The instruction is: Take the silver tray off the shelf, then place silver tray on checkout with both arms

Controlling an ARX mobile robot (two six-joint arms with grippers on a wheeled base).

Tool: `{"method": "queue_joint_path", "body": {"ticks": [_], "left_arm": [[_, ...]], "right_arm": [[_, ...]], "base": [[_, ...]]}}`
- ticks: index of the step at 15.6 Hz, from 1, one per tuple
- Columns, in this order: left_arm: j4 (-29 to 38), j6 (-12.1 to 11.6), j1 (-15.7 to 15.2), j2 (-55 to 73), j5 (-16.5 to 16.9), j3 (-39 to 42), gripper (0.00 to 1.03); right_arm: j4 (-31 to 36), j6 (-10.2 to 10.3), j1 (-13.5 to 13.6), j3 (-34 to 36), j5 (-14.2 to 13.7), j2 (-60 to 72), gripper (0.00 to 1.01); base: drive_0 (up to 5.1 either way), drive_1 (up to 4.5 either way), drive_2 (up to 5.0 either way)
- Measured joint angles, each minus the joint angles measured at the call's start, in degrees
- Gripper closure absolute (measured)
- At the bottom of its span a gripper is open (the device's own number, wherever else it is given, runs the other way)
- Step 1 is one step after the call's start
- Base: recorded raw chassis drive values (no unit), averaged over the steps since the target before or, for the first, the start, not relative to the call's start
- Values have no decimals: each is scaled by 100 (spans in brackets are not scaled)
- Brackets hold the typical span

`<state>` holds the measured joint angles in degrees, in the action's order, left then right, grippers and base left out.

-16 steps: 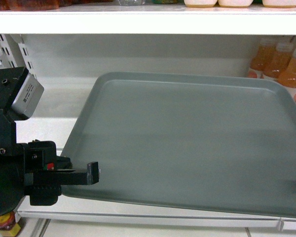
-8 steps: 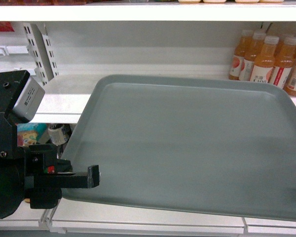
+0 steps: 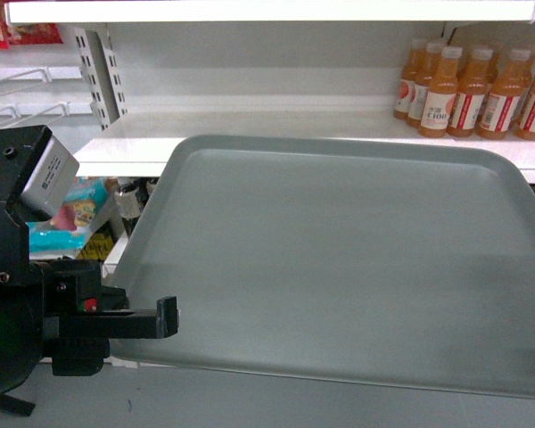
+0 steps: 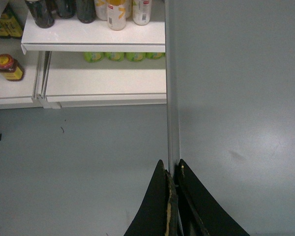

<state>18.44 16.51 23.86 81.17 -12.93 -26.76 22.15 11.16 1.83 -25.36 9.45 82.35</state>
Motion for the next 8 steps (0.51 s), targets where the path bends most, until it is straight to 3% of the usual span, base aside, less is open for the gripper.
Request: {"method": "queue_joint_path", "body": {"ticks": [8], "left_arm": [[-20, 0, 0, 0, -2, 0, 100]], "right_arm": [[-24, 0, 0, 0, 0, 0, 99]], "base": [[9, -415, 434]]}}
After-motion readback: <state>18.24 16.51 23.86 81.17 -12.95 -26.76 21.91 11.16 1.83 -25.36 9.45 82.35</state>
